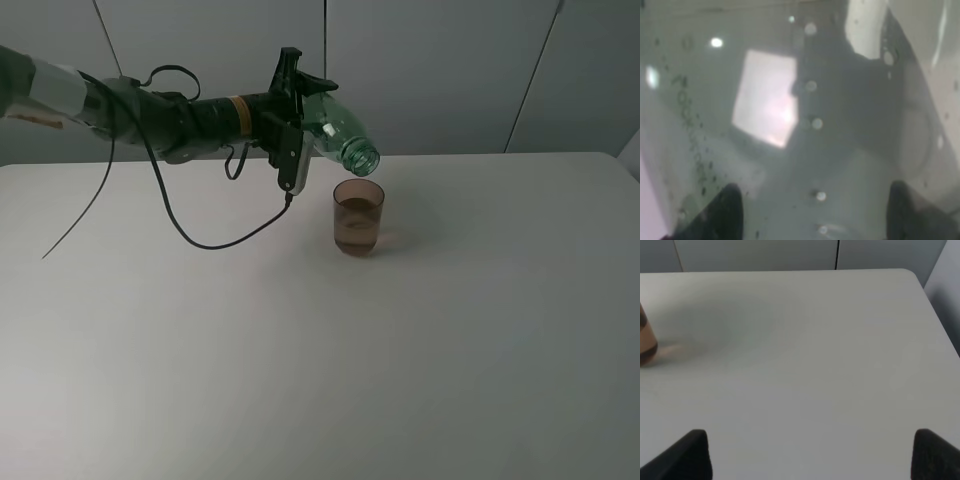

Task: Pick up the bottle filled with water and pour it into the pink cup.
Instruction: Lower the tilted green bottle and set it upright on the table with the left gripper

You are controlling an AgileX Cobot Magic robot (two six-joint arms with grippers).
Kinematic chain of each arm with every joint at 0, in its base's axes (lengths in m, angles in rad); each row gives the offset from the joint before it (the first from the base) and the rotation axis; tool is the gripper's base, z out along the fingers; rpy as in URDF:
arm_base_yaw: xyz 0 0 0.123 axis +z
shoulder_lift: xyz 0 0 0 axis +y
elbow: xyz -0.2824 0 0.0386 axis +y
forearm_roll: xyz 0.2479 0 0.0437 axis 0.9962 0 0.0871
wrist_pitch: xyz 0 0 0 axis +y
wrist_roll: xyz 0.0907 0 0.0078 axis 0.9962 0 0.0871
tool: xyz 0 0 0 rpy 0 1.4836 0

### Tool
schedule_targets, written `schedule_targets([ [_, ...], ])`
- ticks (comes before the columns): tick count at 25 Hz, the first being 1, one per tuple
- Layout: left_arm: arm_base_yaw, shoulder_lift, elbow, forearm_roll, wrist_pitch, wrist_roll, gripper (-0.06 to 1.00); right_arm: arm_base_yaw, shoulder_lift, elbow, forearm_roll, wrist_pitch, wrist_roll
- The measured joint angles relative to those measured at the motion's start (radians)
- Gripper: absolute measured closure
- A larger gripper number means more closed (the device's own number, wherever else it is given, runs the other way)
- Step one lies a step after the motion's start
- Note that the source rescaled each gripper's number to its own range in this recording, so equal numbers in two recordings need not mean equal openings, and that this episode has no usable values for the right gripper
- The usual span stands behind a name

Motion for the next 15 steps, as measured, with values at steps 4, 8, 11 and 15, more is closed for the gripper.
schedule_targets([
  [4,0.031,-0.086,0.116,-0.144,0.009,-0.175,0.92,0.000,0.000,0.000,0.000,0.000,0.000],
  [8,0.066,-0.225,0.246,-0.355,0.007,-0.508,0.92,0.000,0.000,0.000,0.000,0.000,0.000],
  [11,0.090,-0.315,0.369,-0.514,-0.027,-0.719,0.92,0.000,0.000,0.000,0.000,0.000,0.000],
  [15,0.106,-0.383,0.559,-0.702,-0.074,-0.809,0.92,0.000,0.000,0.000,0.000,0.000,0.000],
])
